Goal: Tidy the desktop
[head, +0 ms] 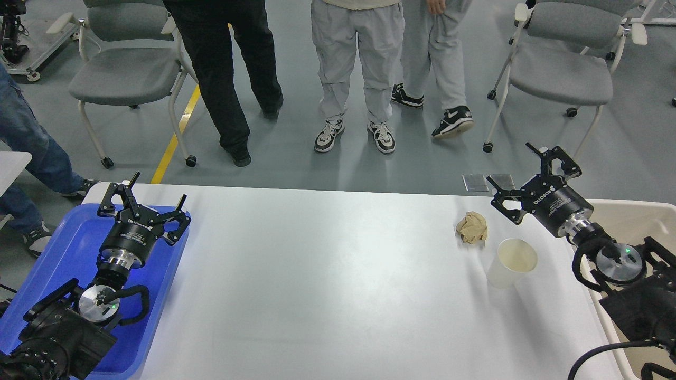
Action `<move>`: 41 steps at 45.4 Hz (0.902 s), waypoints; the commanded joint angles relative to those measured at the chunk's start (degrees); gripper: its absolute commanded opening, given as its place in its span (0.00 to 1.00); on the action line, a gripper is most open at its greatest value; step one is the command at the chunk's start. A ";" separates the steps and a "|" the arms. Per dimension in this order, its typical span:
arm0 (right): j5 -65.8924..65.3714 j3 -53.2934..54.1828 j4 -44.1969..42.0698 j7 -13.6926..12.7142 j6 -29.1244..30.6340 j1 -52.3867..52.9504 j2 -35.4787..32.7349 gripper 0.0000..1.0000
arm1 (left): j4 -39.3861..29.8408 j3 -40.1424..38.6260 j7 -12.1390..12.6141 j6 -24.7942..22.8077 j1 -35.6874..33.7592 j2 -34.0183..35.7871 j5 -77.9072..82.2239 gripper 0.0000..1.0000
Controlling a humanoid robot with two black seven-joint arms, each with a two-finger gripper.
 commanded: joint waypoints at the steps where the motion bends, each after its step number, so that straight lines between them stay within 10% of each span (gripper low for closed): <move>1: -0.17 -0.02 -0.08 0.00 0.04 0.09 0.23 1.00 | 0.00 0.00 -0.16 0.00 0.04 -0.09 0.10 1.00; 41: -0.52 -2.31 0.45 -0.09 0.04 -0.17 -0.38 1.00 | 0.00 0.00 -0.08 0.00 -0.04 0.00 0.01 1.00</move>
